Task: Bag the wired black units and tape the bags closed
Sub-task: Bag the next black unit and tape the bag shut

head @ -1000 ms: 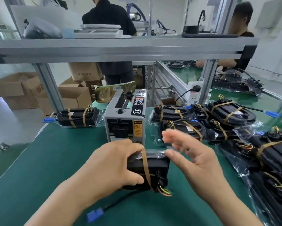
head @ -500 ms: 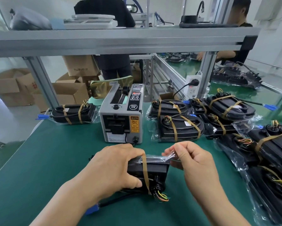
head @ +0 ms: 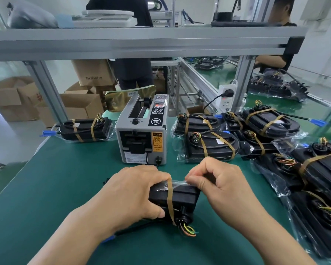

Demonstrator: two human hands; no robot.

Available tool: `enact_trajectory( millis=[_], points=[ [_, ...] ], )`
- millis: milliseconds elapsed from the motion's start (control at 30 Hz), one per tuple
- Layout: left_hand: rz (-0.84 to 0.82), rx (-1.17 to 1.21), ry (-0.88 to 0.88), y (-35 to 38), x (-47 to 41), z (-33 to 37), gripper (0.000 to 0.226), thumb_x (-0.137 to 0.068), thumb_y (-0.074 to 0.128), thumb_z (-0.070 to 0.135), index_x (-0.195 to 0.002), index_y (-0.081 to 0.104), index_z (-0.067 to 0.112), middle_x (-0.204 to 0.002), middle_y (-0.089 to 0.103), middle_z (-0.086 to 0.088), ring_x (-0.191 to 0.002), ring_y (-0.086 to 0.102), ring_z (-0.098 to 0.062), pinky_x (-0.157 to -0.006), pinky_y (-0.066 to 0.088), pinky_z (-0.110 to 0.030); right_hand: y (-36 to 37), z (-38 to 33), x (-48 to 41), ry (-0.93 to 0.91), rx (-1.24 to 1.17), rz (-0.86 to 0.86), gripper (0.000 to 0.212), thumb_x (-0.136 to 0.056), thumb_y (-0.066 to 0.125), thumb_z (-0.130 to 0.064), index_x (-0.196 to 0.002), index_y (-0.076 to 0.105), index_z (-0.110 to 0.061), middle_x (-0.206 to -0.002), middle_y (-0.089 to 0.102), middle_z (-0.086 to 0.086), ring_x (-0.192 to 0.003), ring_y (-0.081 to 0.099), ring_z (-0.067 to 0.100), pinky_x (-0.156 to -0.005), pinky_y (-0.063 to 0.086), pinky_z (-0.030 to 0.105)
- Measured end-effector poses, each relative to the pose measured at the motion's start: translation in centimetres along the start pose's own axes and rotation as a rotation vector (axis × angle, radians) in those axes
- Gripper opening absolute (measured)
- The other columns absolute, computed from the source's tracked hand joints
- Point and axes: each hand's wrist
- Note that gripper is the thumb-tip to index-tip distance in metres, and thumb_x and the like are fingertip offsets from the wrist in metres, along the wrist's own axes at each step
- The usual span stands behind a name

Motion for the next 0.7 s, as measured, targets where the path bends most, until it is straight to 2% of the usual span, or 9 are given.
enact_trajectory(
  millis=[100,200,267,333,367,433,500,600,700],
  points=[
    [-0.007,0.000,0.034,0.0,0.0,0.2,0.052,-0.063,0.076,0.049,-0.109,0.053,0.042,-0.093,0.053,0.018,-0.090,0.048,-0.002,-0.081,0.047,-0.031,0.6,-0.3,-0.4,0.096,-0.040,0.069,0.019,-0.085,0.070,-0.017,-0.069,0.062,-0.022,-0.069,0.070,-0.007,-0.066,0.064,0.009,-0.066,0.052,0.027],
    [-0.029,0.028,0.026,0.0,-0.2,-0.2,0.056,-0.062,0.079,0.049,-0.113,0.054,0.046,-0.095,0.054,0.021,-0.094,0.049,0.001,-0.085,0.046,-0.030,0.7,-0.2,-0.3,0.166,-0.160,0.051,0.015,-0.085,0.070,-0.016,-0.073,0.063,-0.024,-0.069,0.071,-0.004,-0.065,0.064,0.013,-0.065,0.052,0.024],
    [-0.078,0.078,0.046,-0.1,-0.2,-0.6,0.069,-0.059,0.080,0.055,-0.122,0.052,0.052,-0.106,0.054,0.030,-0.106,0.046,0.008,-0.095,0.041,-0.020,0.5,0.2,0.3,0.210,-0.234,0.016,0.014,-0.085,0.070,-0.017,-0.075,0.065,-0.026,-0.068,0.071,-0.003,-0.062,0.060,0.012,-0.066,0.052,0.026],
    [-0.051,0.263,0.010,-0.5,-0.1,-1.3,0.078,-0.055,0.076,0.067,-0.128,0.049,0.058,-0.120,0.050,0.041,-0.117,0.040,0.021,-0.100,0.033,-0.011,0.5,0.6,0.9,0.233,-0.262,0.026,0.013,-0.085,0.071,-0.019,-0.075,0.066,-0.026,-0.069,0.068,0.006,-0.062,0.057,0.014,-0.069,0.053,0.040],
    [0.039,0.385,-0.048,-0.8,-0.3,-1.8,0.066,-0.059,0.073,0.069,-0.122,0.053,0.061,-0.118,0.053,0.043,-0.114,0.044,0.023,-0.097,0.036,-0.012,0.7,0.7,1.3,0.229,-0.251,0.053,0.011,-0.085,0.072,-0.021,-0.076,0.066,-0.026,-0.069,0.067,0.009,-0.061,0.056,0.017,-0.068,0.053,0.043],
    [0.354,0.617,-0.251,-1.1,-1.7,-3.3,0.022,-0.080,0.066,0.057,-0.099,0.071,0.048,-0.096,0.069,0.030,-0.089,0.061,0.014,-0.083,0.045,-0.019,1.4,0.7,1.9,0.193,-0.203,0.127,0.007,-0.083,0.072,-0.025,-0.080,0.066,-0.028,-0.067,0.067,0.008,-0.060,0.057,0.023,-0.066,0.051,0.041],
    [0.534,0.934,-0.531,-1.0,-3.5,-4.7,0.019,-0.093,0.063,0.036,-0.083,0.076,0.026,-0.074,0.071,0.012,-0.063,0.059,-0.002,-0.065,0.045,-0.023,2.2,0.4,2.4,0.138,-0.130,0.208,0.007,-0.082,0.070,-0.026,-0.082,0.065,-0.031,-0.065,0.069,-0.001,-0.059,0.058,0.014,-0.062,0.049,0.028],
    [0.452,1.355,-0.820,-0.5,-6.0,-6.0,0.014,-0.095,0.062,0.021,-0.084,0.070,0.015,-0.062,0.064,0.006,-0.047,0.048,-0.004,-0.042,0.035,-0.017,2.8,0.0,2.6,0.104,-0.062,0.280,0.011,-0.083,0.069,-0.023,-0.081,0.062,-0.031,-0.065,0.068,-0.012,-0.065,0.060,0.011,-0.060,0.044,0.013],
    [0.342,1.523,-0.917,-0.4,-7.5,-6.9,0.019,-0.096,0.060,0.022,-0.079,0.064,0.015,-0.053,0.057,0.009,-0.035,0.046,0.001,-0.035,0.028,-0.012,2.7,0.2,2.3,0.115,-0.065,0.261,0.015,-0.084,0.070,-0.019,-0.079,0.063,-0.031,-0.063,0.068,-0.009,-0.063,0.059,0.013,-0.059,0.044,0.015]
  ],
)
Point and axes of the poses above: each hand's wrist, its own x-axis away from the middle knuckle, its own y-axis out of the palm, z = x × y
